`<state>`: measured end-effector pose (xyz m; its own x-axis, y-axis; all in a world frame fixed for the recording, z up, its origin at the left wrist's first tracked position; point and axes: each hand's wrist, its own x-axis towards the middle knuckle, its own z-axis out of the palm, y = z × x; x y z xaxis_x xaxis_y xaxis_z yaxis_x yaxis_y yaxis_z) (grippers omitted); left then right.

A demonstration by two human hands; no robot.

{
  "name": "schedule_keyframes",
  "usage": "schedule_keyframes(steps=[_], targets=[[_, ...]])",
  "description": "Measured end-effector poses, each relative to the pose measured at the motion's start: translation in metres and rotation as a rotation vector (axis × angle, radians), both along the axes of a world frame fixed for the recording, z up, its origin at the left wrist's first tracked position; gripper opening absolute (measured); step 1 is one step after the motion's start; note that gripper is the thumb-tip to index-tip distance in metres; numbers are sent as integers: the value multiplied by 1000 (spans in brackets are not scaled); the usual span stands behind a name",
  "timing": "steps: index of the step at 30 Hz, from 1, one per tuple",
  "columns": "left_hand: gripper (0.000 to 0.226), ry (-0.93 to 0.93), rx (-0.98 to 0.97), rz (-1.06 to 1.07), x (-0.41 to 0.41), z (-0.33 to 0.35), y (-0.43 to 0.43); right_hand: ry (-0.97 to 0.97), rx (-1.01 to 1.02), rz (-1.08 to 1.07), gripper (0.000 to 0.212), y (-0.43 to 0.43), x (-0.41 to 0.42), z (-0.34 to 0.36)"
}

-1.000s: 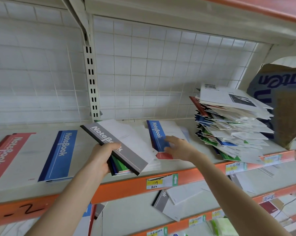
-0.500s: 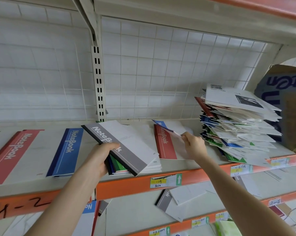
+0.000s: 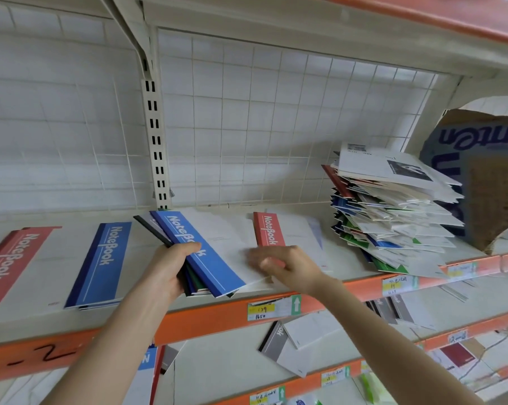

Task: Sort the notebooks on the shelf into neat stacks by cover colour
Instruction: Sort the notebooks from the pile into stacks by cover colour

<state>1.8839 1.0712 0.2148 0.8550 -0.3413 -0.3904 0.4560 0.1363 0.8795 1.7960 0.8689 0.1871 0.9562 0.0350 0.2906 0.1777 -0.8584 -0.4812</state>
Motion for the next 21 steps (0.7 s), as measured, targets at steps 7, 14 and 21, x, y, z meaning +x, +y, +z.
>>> schedule_keyframes(steps=[7,14,21], targets=[[22,-16,11,-7,-2,2,5,419,-321,-249,58,-56,-7,-6],[19,-6,5,-6,-6,3,8,101,-287,-357,58,-55,-16,-7],[22,1,-76,27,-8,8,1,-202,25,-108,40,-13,-16,6]])
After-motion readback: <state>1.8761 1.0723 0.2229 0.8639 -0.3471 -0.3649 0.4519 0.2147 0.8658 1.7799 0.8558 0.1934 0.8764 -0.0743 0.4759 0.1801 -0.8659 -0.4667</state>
